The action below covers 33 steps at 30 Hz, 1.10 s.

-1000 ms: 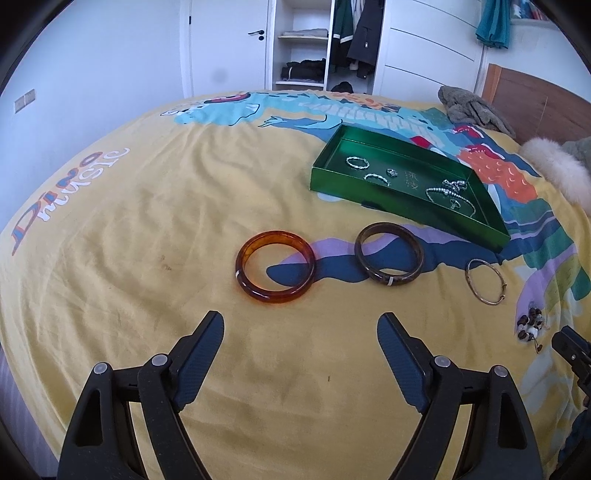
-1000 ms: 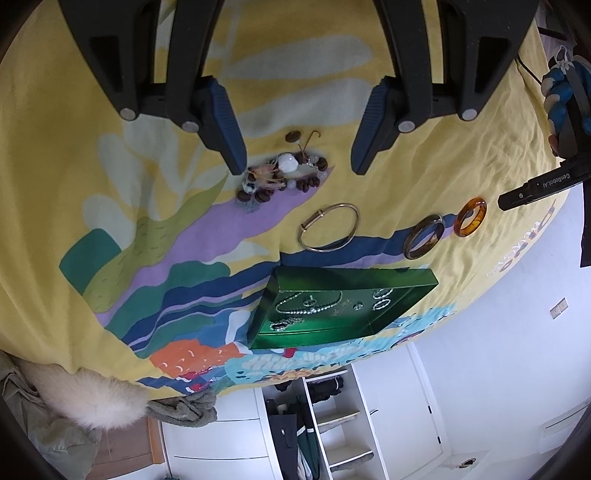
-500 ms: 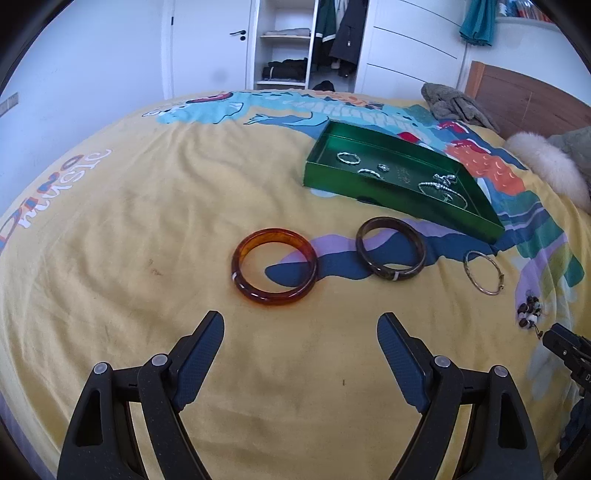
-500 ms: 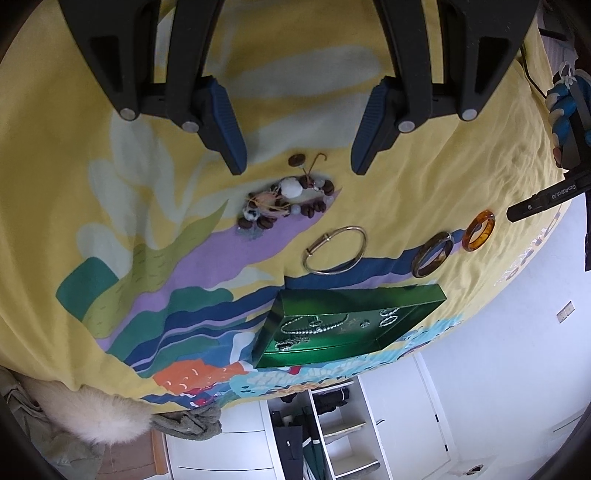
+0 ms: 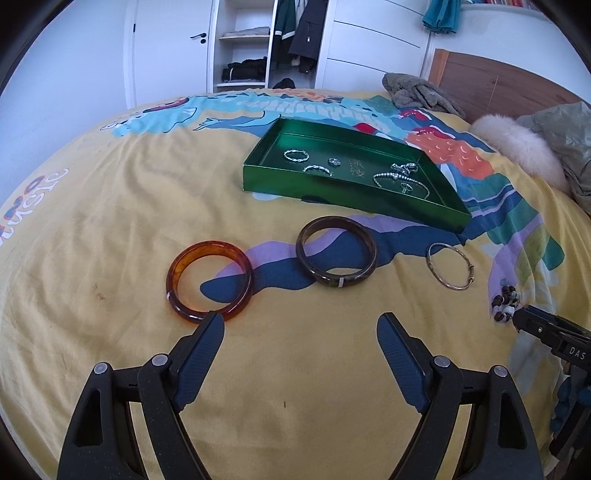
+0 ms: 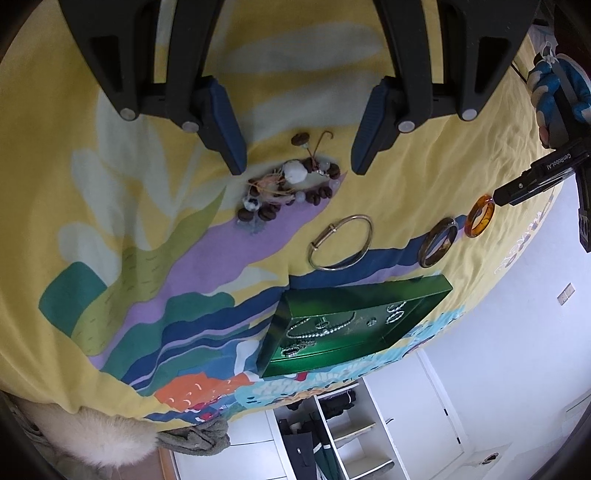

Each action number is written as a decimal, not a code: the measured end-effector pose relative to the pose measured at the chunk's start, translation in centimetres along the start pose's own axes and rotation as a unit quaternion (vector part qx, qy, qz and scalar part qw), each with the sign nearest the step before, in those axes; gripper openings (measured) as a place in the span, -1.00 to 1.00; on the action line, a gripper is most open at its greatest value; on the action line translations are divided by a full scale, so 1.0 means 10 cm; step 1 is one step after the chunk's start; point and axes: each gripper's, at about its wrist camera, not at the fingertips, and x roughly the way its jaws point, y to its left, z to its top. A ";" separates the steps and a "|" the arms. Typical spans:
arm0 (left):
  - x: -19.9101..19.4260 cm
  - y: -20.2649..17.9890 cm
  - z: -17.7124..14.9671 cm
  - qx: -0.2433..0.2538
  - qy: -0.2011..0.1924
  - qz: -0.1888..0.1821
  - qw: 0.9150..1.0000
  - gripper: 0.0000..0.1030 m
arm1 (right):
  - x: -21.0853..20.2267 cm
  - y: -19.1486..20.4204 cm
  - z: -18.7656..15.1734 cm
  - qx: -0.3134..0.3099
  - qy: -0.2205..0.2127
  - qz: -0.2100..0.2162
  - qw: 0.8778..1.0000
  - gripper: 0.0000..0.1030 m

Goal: Organize jewelry
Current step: 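Grasp the dark brown bangle with the left tool while the right tool grasps the beaded bracelet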

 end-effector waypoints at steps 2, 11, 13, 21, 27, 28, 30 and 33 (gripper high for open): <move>0.05 -0.04 0.06 0.004 0.000 -0.005 1.000 0.61 | 0.06 0.00 0.03 0.000 0.004 -0.002 1.000 0.11; 0.54 -0.06 0.55 0.030 0.018 0.003 0.999 0.38 | 0.21 -0.12 0.12 0.021 0.008 0.005 1.000 0.11; 0.70 -0.06 0.63 0.035 0.038 0.003 0.999 0.25 | 0.22 -0.13 0.13 0.023 0.006 0.008 1.000 0.11; 1.10 -0.09 0.66 0.029 0.092 0.006 0.995 0.11 | 0.30 -0.19 0.14 0.033 0.008 0.022 0.999 0.09; 1.14 -0.18 0.64 0.040 0.092 0.004 0.995 0.00 | 0.38 -0.11 0.17 0.018 0.015 0.011 1.000 0.03; 1.14 -0.18 0.64 0.041 0.092 0.006 0.995 -0.03 | 0.39 -0.09 0.17 0.014 0.016 0.008 1.000 -0.01; 1.15 -0.20 0.66 0.043 0.091 0.006 0.995 -0.09 | 0.40 -0.07 0.18 0.008 0.018 0.001 1.000 -0.24; 1.16 -0.23 0.67 0.045 0.091 -0.001 0.995 -0.32 | 0.41 -0.08 0.20 0.010 0.017 0.000 1.000 -0.56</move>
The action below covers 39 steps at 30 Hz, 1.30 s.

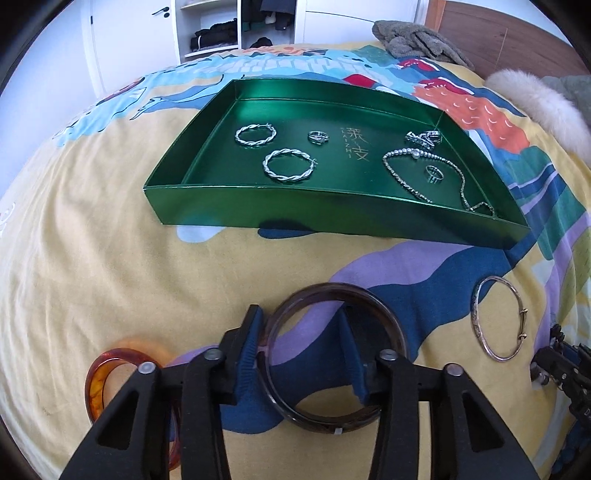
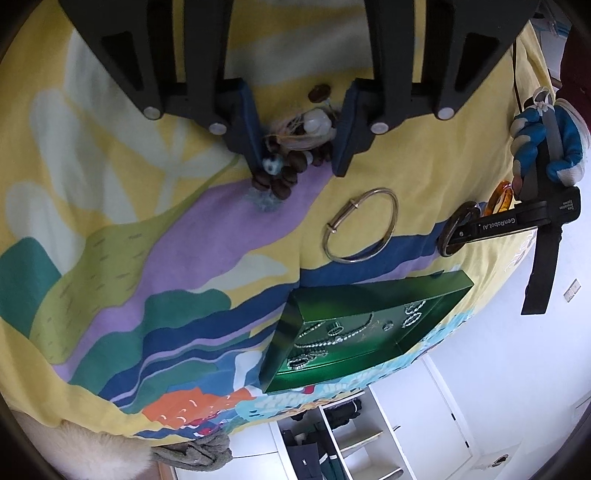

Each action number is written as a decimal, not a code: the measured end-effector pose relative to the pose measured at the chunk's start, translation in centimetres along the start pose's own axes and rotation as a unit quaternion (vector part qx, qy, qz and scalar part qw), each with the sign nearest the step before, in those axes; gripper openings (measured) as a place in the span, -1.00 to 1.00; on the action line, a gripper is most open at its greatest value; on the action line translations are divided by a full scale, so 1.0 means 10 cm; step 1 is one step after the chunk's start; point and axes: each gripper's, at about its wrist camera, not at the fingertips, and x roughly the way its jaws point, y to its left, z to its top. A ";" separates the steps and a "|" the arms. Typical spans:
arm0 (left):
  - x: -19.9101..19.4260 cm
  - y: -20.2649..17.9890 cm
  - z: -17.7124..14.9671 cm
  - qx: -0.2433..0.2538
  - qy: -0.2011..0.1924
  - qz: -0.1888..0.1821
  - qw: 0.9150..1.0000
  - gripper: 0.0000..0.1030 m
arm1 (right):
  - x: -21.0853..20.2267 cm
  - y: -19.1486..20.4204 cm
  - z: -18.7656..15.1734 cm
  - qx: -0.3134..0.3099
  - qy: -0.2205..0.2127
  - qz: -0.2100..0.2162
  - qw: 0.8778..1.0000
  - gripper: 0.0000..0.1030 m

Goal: Organize jewelry
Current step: 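Grasp the dark brown bangle with the left tool while the right tool grasps the beaded bracelet, then lift the bangle with the left tool while the right tool lifts the beaded bracelet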

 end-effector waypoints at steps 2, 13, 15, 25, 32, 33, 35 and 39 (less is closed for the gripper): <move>-0.01 -0.03 0.00 0.004 -0.001 -0.005 1.000 -0.51 | -0.02 -0.01 -0.01 0.000 -0.003 0.003 1.000 -0.67; -0.15 -0.09 0.02 0.005 -0.023 0.001 1.000 -0.82 | -0.27 0.06 -0.05 -0.014 -0.031 0.015 0.999 -0.72; -0.21 -0.10 0.04 0.005 -0.028 0.004 1.000 -0.82 | -0.34 0.10 -0.06 -0.019 -0.039 0.017 0.999 -0.72; -0.61 -0.12 0.06 0.003 -0.062 0.005 0.998 -0.83 | -0.70 0.30 -0.01 -0.037 -0.068 0.020 0.997 -0.72; -0.95 -0.13 0.00 0.002 -0.084 -0.001 0.996 -0.83 | -0.91 0.45 -0.03 -0.050 -0.079 0.019 0.995 -0.72; -1.00 -0.13 -0.01 0.002 -0.088 -0.002 0.996 -0.83 | -0.94 0.47 -0.03 -0.052 -0.081 0.020 0.995 -0.72; -1.10 -0.13 -0.04 0.001 -0.095 -0.004 0.996 -0.83 | -1.03 0.52 -0.04 -0.056 -0.086 0.019 0.995 -0.72; -1.30 -0.12 -0.09 -0.001 -0.109 -0.007 0.994 -0.83 | -1.16 0.61 -0.05 -0.061 -0.094 0.018 0.994 -0.72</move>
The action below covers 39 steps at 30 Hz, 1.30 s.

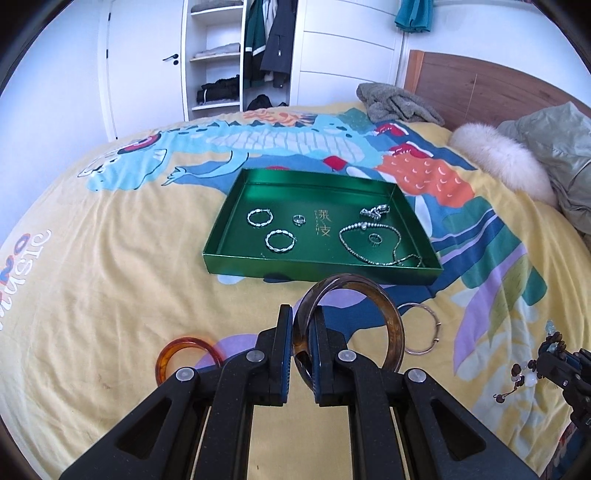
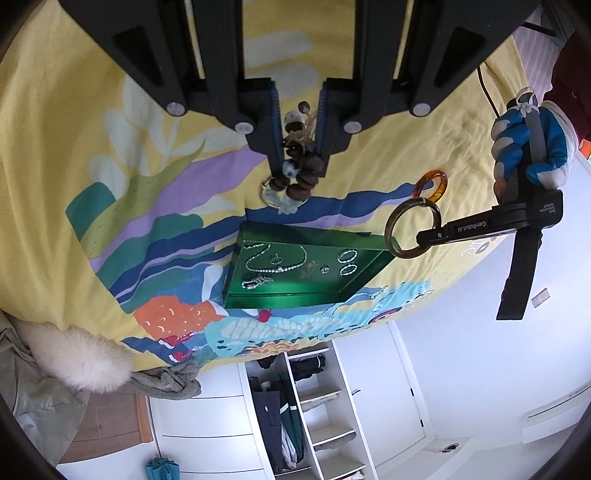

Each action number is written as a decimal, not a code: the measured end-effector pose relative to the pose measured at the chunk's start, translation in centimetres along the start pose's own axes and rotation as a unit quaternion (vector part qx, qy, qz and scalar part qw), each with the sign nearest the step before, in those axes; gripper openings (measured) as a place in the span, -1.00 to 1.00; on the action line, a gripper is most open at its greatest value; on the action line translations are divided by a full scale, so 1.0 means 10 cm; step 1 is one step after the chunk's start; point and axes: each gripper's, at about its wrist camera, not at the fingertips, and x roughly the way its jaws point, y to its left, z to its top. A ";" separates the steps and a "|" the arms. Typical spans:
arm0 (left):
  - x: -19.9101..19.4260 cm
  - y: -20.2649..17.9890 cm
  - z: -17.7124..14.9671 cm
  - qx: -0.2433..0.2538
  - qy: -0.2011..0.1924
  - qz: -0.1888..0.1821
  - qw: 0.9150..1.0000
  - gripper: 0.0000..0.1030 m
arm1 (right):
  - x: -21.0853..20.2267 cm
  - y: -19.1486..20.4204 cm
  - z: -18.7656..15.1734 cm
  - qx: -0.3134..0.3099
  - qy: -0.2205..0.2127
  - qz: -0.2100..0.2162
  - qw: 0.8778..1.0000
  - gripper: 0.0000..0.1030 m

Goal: Organize jewelry
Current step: 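Lift the bangle with the left tool while the right tool lifts the beaded bracelet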

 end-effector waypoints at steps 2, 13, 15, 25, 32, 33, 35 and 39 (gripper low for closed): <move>-0.10 0.00 0.00 -0.001 -0.007 -0.001 1.000 -0.83 | -0.06 0.04 0.01 -0.003 -0.004 -0.001 1.000 -0.72; -0.64 0.08 -0.04 -0.013 -0.043 -0.005 0.999 -0.83 | -0.42 0.31 0.08 -0.024 -0.028 0.002 0.999 -0.72; -0.73 0.10 -0.04 -0.017 -0.050 -0.005 0.999 -0.83 | -0.48 0.35 0.09 -0.028 -0.033 0.002 0.999 -0.72; -1.08 0.15 -0.03 -0.024 -0.078 -0.007 0.997 -0.83 | -0.74 0.53 0.17 -0.041 -0.054 0.006 0.998 -0.72; -1.25 0.17 0.06 -0.027 -0.096 -0.008 0.995 -0.83 | -0.87 0.61 0.32 -0.047 -0.070 0.009 0.996 -0.72; -1.27 0.18 0.08 -0.029 -0.098 -0.008 0.995 -0.83 | -0.87 0.61 0.35 -0.047 -0.072 0.010 0.996 -0.72; -1.28 0.20 0.12 -0.031 -0.102 -0.008 0.994 -0.83 | -0.88 0.63 0.42 -0.049 -0.076 0.011 0.996 -0.72; -1.29 0.24 0.22 -0.034 -0.109 -0.007 0.993 -0.83 | -0.87 0.67 0.59 -0.056 -0.084 0.012 0.995 -0.72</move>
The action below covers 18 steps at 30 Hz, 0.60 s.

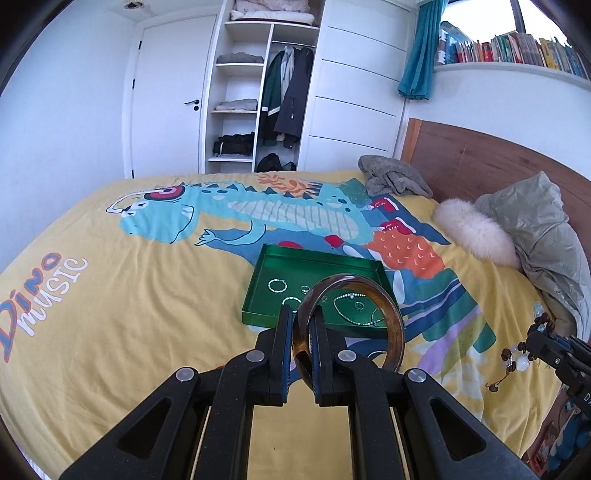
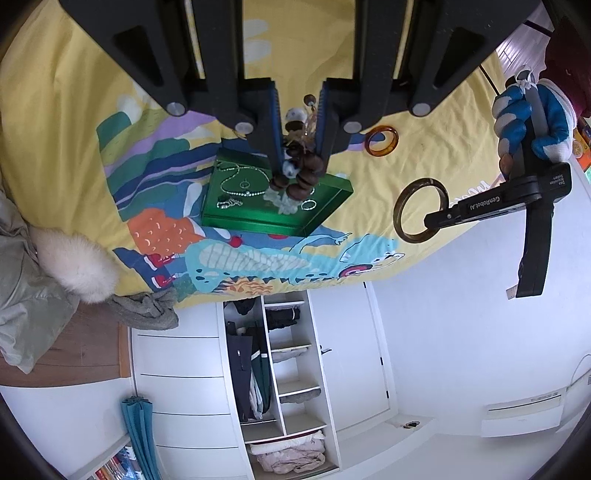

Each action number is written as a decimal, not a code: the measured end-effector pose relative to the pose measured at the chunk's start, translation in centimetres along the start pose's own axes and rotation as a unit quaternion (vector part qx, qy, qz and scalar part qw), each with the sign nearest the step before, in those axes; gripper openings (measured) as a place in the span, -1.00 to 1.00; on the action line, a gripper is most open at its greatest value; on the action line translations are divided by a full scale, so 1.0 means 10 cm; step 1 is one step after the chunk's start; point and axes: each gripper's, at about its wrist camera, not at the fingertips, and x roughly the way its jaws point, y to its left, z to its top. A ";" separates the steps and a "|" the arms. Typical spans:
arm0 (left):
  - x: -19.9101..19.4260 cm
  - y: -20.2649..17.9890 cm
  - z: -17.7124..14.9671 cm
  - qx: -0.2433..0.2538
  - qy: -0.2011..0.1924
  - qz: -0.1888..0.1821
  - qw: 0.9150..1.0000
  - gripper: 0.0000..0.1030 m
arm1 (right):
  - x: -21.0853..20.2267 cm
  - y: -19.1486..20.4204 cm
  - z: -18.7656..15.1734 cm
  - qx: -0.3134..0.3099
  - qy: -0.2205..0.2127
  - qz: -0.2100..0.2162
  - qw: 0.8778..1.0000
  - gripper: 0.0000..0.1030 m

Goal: Organize jewelry
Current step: 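Lift the bangle with the left tool while the right tool lifts the beaded bracelet, then lower the bangle into the tray with the left tool while the right tool lowers the bracelet inside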

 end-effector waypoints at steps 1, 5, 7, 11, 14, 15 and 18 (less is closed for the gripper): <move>0.01 0.01 0.03 -0.001 -0.002 0.000 1.000 -0.83 | 0.02 0.00 0.05 -0.001 -0.002 0.001 1.000 -0.72; 0.08 0.06 0.15 -0.005 -0.007 0.001 1.000 -0.83 | 0.11 0.00 0.23 -0.003 -0.008 0.001 1.000 -0.72; 0.13 0.09 0.20 -0.008 -0.007 0.002 1.000 -0.83 | 0.19 -0.01 0.33 -0.002 -0.011 0.001 1.000 -0.72; 0.31 0.15 0.30 -0.012 -0.003 0.006 1.000 -0.83 | 0.38 -0.05 0.50 0.000 -0.014 0.000 1.000 -0.72; 0.47 0.19 0.35 -0.012 0.003 0.009 1.000 -0.83 | 0.55 -0.08 0.60 -0.001 -0.012 -0.002 1.000 -0.72; 0.53 0.20 0.36 -0.012 0.005 0.011 1.000 -0.83 | 0.62 -0.10 0.63 -0.001 -0.010 -0.003 1.000 -0.72; 0.75 0.24 0.41 -0.014 0.015 0.016 1.000 -0.83 | 0.84 -0.18 0.70 0.003 -0.005 -0.004 1.000 -0.72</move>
